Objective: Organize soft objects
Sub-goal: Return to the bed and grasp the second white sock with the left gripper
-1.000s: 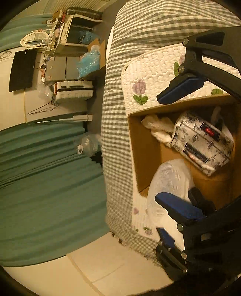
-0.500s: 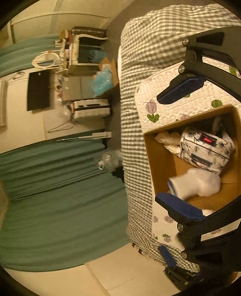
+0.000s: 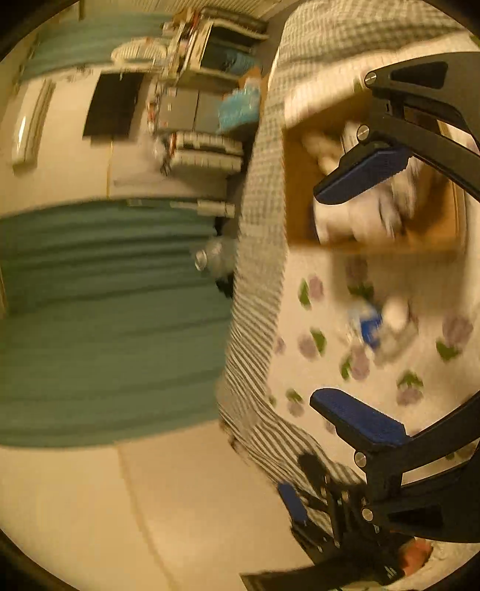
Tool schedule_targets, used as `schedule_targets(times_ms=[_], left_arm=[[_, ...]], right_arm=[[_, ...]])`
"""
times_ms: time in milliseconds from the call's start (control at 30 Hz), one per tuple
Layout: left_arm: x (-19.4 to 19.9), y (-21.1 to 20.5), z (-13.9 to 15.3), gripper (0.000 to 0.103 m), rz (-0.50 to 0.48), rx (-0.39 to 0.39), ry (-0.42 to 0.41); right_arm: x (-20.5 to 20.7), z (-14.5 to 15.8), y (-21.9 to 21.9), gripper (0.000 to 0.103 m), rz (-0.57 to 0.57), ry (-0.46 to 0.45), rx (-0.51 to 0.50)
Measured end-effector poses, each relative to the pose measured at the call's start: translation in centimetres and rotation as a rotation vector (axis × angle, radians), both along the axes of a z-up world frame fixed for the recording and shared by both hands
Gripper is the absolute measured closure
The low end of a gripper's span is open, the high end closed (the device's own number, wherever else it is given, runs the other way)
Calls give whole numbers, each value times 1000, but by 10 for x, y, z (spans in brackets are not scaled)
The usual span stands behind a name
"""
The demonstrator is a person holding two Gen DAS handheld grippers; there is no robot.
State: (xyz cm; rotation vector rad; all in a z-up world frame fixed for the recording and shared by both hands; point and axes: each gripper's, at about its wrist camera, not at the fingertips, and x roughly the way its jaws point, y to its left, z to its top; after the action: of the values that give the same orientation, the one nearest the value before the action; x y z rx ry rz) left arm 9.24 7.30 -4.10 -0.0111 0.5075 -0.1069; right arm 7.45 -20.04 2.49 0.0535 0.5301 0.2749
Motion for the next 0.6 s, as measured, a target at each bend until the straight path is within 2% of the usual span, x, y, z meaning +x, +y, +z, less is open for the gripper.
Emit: schedule_targets(times_ms=[200,267,400,600], left_arm=[[12,27,-59,26,30,-14,154],[16,28,-68,26,40,-10,158],[21,32,-82,26,39,-66,186],[23,24,-93,26,58,-29,185]], right_arm=[[13,-67,84,3,104,120,-68],[19,-95,102,3,121,175,-105],[37,-143,107,3,55,241,-176],[60,-187,92,8,-25,344,-165]])
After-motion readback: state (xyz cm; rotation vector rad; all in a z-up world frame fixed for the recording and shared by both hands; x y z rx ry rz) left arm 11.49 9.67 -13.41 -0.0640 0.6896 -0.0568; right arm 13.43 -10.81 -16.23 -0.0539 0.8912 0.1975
